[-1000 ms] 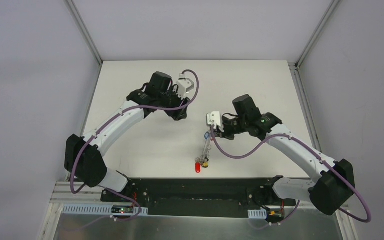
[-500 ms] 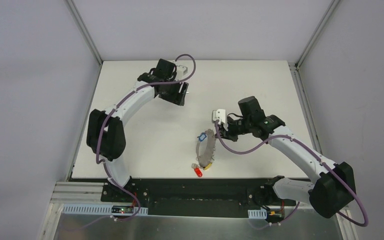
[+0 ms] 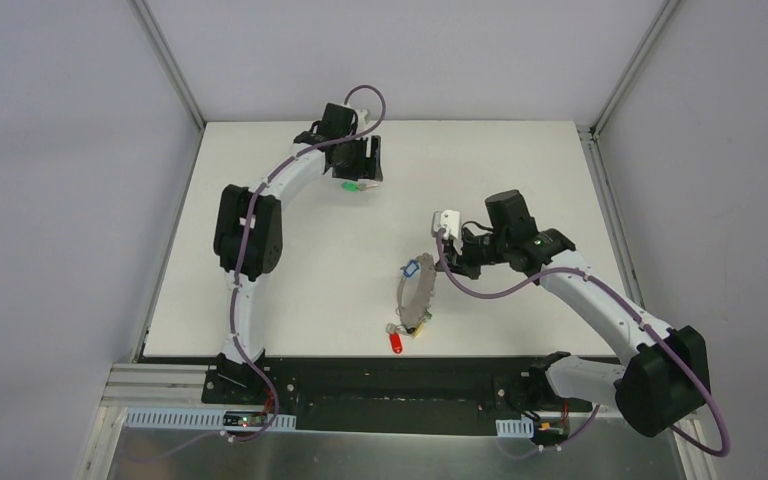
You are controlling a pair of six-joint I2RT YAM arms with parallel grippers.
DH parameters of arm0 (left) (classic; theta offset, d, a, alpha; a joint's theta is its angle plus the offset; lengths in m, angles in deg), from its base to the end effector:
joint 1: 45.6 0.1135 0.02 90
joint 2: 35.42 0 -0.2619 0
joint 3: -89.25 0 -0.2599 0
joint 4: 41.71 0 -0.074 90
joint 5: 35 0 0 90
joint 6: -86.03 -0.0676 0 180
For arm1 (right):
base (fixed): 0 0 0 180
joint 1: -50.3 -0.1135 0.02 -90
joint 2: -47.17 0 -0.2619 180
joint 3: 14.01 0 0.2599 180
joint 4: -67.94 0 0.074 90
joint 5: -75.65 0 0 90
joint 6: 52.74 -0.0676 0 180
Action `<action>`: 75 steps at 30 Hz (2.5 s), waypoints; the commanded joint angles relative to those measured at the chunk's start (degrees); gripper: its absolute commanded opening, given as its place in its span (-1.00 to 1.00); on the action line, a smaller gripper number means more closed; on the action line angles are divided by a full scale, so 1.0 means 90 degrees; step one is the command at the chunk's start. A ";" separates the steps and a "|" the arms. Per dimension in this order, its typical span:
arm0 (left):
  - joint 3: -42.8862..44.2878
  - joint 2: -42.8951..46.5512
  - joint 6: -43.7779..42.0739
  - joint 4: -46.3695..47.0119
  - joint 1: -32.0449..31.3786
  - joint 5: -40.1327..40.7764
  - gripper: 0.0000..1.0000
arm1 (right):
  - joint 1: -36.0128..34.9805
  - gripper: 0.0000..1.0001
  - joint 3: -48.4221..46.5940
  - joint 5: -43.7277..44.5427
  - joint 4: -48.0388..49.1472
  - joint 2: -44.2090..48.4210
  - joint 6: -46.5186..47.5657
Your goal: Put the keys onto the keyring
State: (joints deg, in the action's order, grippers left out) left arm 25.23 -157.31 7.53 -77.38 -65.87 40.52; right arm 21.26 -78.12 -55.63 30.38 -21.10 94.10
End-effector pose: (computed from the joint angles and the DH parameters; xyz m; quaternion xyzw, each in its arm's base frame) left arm 0.4831 -0.1964 0.2166 0.1207 0.8982 -0.2219 0.3598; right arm 0.2191 0.1727 0.2549 -0.6873 0.5270 0.2203 0.4488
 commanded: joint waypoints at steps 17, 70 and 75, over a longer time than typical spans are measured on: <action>0.1148 -0.1570 0.3108 0.0770 0.0534 -0.1493 0.30 | 0.0379 -1.00 -0.0269 -0.0306 0.0092 -0.0420 -0.0183; -0.2107 0.1943 -0.2106 -0.0894 -0.0285 0.0421 0.30 | 0.0661 -1.00 0.0060 -0.0448 0.0381 0.0209 -0.0300; -0.1647 0.1396 -0.2177 -0.1376 -0.0343 0.0610 0.26 | 0.0688 -1.00 0.0108 -0.0486 0.0414 0.0247 -0.0300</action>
State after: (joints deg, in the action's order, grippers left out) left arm 5.78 -141.57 -8.33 -83.44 -68.45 42.71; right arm 26.92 -77.29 -57.27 32.15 -21.06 91.69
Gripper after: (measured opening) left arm 0.640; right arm 0.008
